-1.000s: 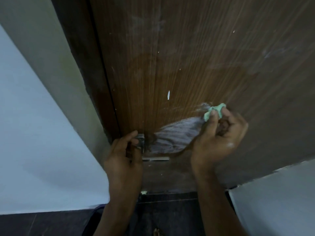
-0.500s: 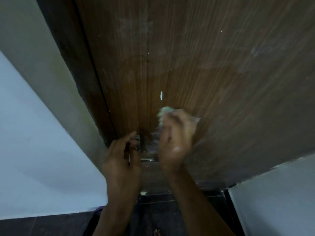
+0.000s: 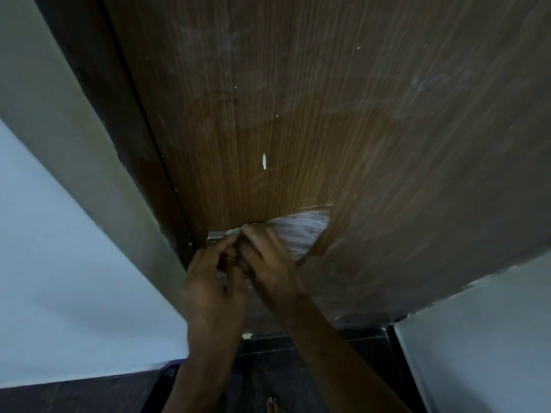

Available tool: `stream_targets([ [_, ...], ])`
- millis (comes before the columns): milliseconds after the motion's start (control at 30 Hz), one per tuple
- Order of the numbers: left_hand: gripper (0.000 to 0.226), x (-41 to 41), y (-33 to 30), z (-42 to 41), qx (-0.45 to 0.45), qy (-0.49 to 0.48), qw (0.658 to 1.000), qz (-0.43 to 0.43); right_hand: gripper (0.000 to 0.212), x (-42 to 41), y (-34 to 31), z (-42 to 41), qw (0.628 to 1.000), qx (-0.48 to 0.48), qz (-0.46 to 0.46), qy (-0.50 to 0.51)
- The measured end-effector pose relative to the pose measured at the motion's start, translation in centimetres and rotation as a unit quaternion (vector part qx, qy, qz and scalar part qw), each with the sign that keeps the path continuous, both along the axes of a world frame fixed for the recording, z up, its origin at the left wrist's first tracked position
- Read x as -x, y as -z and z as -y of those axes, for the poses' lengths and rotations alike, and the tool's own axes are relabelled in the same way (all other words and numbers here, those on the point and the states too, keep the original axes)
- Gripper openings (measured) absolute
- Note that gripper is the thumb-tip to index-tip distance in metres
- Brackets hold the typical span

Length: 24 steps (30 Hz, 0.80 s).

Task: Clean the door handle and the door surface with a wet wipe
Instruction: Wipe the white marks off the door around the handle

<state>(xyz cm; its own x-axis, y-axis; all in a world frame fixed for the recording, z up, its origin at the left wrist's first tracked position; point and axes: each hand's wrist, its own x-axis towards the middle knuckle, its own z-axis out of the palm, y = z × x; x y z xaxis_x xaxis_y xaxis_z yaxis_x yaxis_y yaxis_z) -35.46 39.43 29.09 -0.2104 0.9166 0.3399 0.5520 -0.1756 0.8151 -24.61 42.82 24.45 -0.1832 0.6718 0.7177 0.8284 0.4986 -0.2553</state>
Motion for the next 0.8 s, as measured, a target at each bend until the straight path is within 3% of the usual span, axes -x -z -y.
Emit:
stream_targets([
  [33, 0.032, 0.1, 0.0, 0.1, -0.004, -0.005, 1.000, 0.002, 0.024, -0.6, 0.0, 0.1, 1.000, 0.000, -0.006, -0.005],
  [100, 0.034, 0.5, 0.1, 0.3, -0.009, -0.016, 1.000, 0.012, 0.022, -2.1, -0.5, 0.3, 0.988, -0.073, -0.110, 0.079],
  [200, 0.036, 0.8, 0.5, 0.5, -0.001, -0.026, 1.000, 0.017, 0.014, -4.7, -2.0, 0.4, 0.887, -0.157, -0.351, 0.254],
  [267, 0.038, 0.8, 0.6, 0.7, 0.003, -0.023, 1.000, 0.020, 0.013, -4.5, -3.0, 0.0, 0.845, -0.151, -0.415, 0.301],
  [300, 0.039, 0.8, 0.7, 0.8, 0.003, -0.018, 1.000, 0.022, 0.012, -3.6, -2.9, -0.1, 0.854, -0.140, -0.403, 0.299],
  [367, 0.042, 0.6, 0.8, 0.9, 0.010, -0.010, 0.999, 0.028, 0.010, -0.7, -2.2, 0.2, 0.908, -0.095, -0.333, 0.237],
  [433, 0.043, 0.3, 0.9, 0.8, 0.028, -0.008, 0.999, 0.033, 0.026, 1.8, -1.3, 0.8, 0.964, -0.019, -0.235, 0.122],
  [500, 0.041, 0.3, 1.1, 1.0, 0.033, -0.005, 0.999, 0.034, 0.042, 1.7, 0.0, 1.0, 0.990, -0.003, -0.130, 0.049],
  [533, 0.041, 0.5, 1.1, 1.0, 0.029, -0.004, 0.999, 0.035, 0.039, 0.8, 0.2, 1.0, 0.991, -0.013, -0.122, 0.048],
  [600, 0.037, 1.0, 1.4, 1.1, 0.021, -0.013, 0.999, 0.033, 0.019, -1.6, 0.5, 1.1, 0.968, -0.065, -0.205, 0.127],
  [700, 0.028, 1.6, 2.1, 1.2, 0.020, -0.040, 0.999, 0.029, 0.015, -4.6, 0.6, 0.8, 0.868, -0.110, -0.410, 0.257],
  [733, 0.028, 1.6, 2.3, 1.2, 0.020, -0.041, 0.998, 0.032, 0.015, -4.3, 0.7, 0.7, 0.856, -0.109, -0.430, 0.264],
  [800, 0.033, 1.4, 2.5, 1.3, 0.023, -0.031, 0.999, 0.031, 0.014, -2.1, 1.1, 0.6, 0.897, -0.097, -0.358, 0.239],
])
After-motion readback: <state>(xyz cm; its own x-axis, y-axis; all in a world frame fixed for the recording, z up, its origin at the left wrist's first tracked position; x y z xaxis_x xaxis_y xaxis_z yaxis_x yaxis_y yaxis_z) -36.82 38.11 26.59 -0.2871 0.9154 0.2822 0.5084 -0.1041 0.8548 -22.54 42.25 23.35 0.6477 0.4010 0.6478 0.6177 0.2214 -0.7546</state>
